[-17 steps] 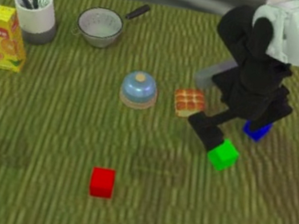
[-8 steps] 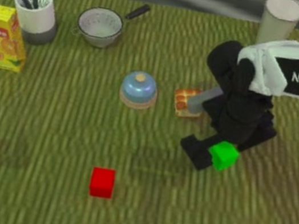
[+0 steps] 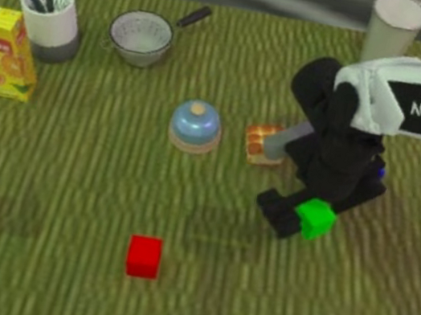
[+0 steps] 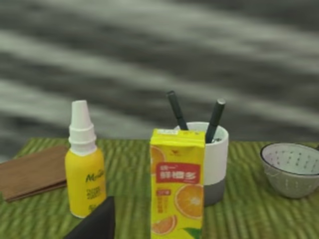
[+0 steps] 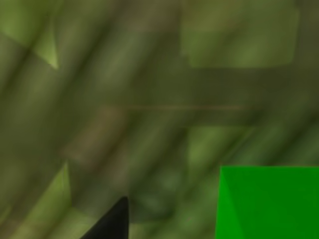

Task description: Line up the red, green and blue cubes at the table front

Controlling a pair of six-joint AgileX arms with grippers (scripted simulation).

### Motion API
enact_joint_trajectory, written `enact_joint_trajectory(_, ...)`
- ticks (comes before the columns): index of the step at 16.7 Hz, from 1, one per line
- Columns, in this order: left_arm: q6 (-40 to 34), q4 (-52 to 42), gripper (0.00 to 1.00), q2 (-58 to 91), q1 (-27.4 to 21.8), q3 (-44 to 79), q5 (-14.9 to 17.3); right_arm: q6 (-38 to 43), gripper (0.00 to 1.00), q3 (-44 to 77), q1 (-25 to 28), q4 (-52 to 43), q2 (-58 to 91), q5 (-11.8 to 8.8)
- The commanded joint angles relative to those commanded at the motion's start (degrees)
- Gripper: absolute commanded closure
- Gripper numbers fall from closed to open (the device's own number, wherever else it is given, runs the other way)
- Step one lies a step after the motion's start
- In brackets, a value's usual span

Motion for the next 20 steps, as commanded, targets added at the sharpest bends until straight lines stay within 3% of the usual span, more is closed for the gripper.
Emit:
enact_joint_trajectory(8,0.0,0.0,0.00,0.0,0.0,0.0,0.0,0.0,0.98,0.0,0.0,0.0,0.0,0.0)
enact_joint_trajectory(20,0.0,0.0,0.00,0.0,0.0,0.0,0.0,0.0,1.00,1.9,0.1,-2.7,-1.9,-0.1)
